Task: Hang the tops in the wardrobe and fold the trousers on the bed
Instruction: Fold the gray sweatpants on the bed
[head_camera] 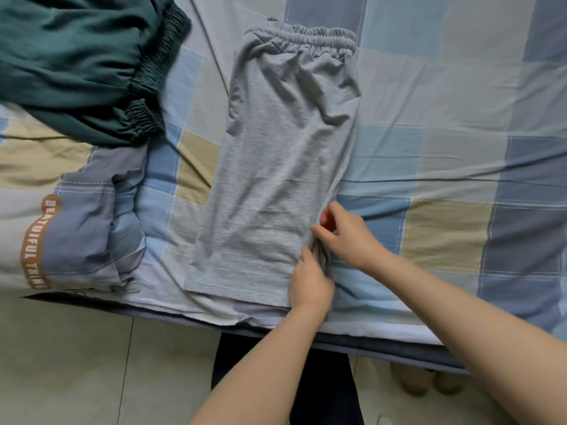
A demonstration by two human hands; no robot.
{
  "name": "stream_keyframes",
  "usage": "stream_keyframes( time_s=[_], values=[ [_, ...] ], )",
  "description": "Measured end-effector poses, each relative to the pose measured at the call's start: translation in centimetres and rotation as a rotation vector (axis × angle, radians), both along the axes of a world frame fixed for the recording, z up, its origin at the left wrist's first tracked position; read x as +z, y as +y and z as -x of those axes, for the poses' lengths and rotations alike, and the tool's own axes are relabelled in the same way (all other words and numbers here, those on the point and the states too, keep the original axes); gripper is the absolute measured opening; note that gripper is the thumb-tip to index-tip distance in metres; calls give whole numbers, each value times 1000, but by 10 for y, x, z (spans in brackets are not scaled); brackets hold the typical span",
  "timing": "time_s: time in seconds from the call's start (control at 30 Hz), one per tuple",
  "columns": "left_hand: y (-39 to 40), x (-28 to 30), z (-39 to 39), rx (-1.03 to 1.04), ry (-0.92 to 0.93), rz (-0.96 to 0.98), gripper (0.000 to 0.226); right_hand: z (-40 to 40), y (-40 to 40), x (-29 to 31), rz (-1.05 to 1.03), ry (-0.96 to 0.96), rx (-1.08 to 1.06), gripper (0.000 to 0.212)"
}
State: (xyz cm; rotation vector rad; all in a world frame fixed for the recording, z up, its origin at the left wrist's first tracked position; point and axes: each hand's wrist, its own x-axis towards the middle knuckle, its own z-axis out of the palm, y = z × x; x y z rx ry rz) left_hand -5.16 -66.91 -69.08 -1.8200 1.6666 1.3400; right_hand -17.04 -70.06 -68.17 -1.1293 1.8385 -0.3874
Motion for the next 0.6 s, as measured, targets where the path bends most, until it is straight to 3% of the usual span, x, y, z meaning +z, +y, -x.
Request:
stream_keyframes(
  time_s=[0.07,0.13,0.2,0.23,0.27,0.33,0.4,0.5,0.6],
  values=[
    [-6,-3,-18,89,84,-79,37,5,5,-2,189,119,355,15],
    [-14,-2,-39,107,163,-165,30,13,16,-15,357,302,766,33],
    [-23,0,-68,-6,234,-228,18,19,24,-27,432,448,1025,46],
    [-32,2,-87,-189,257,-198,17,21,27,-32,448,492,1078,47],
    [-43,4,-107,-448,277,-78,21,24,29,-37,459,521,1102,47],
    [-76,3,-149,-986,296,367,33,26,29,-41,467,594,1125,47],
    [-119,1,-183,-1354,286,641,47,22,31,-45,494,657,1108,49],
    [-180,-10,-206,-1603,138,683,91,7,39,-50,504,648,1021,47],
    [-209,-24,-197,-1684,142,748,96,0,42,-53,505,607,913,42]
  ],
)
